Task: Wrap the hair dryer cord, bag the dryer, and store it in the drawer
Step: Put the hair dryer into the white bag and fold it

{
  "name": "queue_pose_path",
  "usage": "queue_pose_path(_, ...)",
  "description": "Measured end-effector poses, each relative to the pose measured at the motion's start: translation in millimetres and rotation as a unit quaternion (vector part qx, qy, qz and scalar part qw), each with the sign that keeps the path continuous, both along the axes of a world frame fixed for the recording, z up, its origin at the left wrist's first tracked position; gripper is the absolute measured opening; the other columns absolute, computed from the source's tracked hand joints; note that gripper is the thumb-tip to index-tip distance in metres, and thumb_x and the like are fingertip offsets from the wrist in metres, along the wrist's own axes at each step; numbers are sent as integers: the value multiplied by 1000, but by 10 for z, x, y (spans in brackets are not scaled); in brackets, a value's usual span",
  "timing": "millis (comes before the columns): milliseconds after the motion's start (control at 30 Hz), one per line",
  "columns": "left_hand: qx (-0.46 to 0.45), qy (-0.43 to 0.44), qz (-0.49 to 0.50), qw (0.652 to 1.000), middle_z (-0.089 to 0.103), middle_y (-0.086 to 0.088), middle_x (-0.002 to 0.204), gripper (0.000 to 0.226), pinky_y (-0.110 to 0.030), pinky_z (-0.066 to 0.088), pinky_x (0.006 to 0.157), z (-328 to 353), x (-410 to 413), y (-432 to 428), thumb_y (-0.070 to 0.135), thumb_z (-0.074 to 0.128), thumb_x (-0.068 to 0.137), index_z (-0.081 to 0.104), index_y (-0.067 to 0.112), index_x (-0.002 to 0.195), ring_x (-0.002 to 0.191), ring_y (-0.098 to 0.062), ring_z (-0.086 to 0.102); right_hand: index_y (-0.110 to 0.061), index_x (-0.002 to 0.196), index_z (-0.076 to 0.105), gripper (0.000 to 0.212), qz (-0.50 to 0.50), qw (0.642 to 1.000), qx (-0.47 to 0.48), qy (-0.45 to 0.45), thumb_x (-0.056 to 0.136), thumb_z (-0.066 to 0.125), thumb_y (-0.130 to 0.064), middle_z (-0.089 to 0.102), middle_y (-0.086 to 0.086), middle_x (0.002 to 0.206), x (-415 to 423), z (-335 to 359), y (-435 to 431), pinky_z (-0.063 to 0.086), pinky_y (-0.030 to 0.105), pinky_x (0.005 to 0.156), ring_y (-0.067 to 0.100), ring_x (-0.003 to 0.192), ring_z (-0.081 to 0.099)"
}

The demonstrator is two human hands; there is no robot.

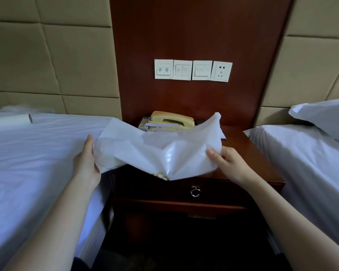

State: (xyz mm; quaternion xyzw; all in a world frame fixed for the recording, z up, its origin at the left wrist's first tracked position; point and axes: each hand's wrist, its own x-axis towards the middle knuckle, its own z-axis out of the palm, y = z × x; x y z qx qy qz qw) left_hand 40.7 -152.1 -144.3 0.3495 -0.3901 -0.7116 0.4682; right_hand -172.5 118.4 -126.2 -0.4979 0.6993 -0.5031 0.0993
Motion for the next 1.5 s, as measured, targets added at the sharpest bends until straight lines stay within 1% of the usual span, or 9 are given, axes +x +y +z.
queue_pose_path(133,-99,16,-93,991,64,-6,124,40,-36,43,103,-28,76,116,33,49,96,56,9,128,113,-16,61,-19,79,57,26,-68,993,-86,-43,98,41,-11,66,-13,69,23,57,-111,48,12,50,-6,60,63)
queue_pose_path(533,-312,-194,71,927,49,-8,79,22,-25,36,57,-32,-55,301,19,47,96,54,4,82,75,-17,44,24,87,49,52,-219,964,-147,-42,93,50,-28,55,43,84,-203,19,-219,36,22,54,18,72,47)
queue_pose_path(733,-371,-346,100,856,52,-17,71,38,-37,36,67,45,-170,208,21,46,96,36,8,62,75,-36,50,-9,57,31,41,-278,956,-97,21,94,49,-13,26,2,55,-350,62,-207,21,19,41,6,49,24)
queue_pose_path(867,-379,-450,39,808,62,-33,104,30,-40,41,79,-124,-207,83,20,47,96,59,-6,88,100,-45,56,-10,55,29,44,-280,960,-11,3,93,51,-13,27,6,56,-432,-44,-215,20,22,42,16,55,28)
queue_pose_path(1100,-278,-550,-110,780,63,-29,106,25,-41,47,82,-445,-108,58,23,48,91,56,2,80,101,-41,59,-11,57,45,33,-219,948,227,-28,88,49,-4,48,3,65,-379,-357,-114,31,24,50,16,62,46)
queue_pose_path(1167,-264,-556,-114,780,62,-28,108,19,-39,46,77,-404,-95,104,22,48,88,47,6,77,101,-40,59,-6,84,60,11,-195,953,210,-100,87,50,-3,58,7,86,-352,-340,-99,41,25,57,19,74,55)
queue_pose_path(1300,-223,-505,-74,830,58,-21,121,39,-39,42,84,-267,-221,188,34,48,89,44,1,111,110,-39,55,-8,135,40,51,-193,953,135,-193,89,59,-20,57,8,115,-319,-188,-192,46,35,83,23,95,59)
queue_pose_path(1400,-184,-439,-48,878,49,-17,136,62,-41,41,98,-153,-361,183,42,53,90,30,4,134,121,-37,49,-12,148,15,78,-209,951,130,-190,89,56,-43,28,8,152,-405,-123,-320,36,37,99,27,132,39)
queue_pose_path(1500,-196,-383,-34,902,51,-10,127,56,-38,43,91,-62,-461,79,30,62,87,31,10,130,115,-33,52,-13,146,22,73,-238,952,65,-183,88,61,-34,41,9,142,-531,-135,-453,45,31,83,26,113,52)
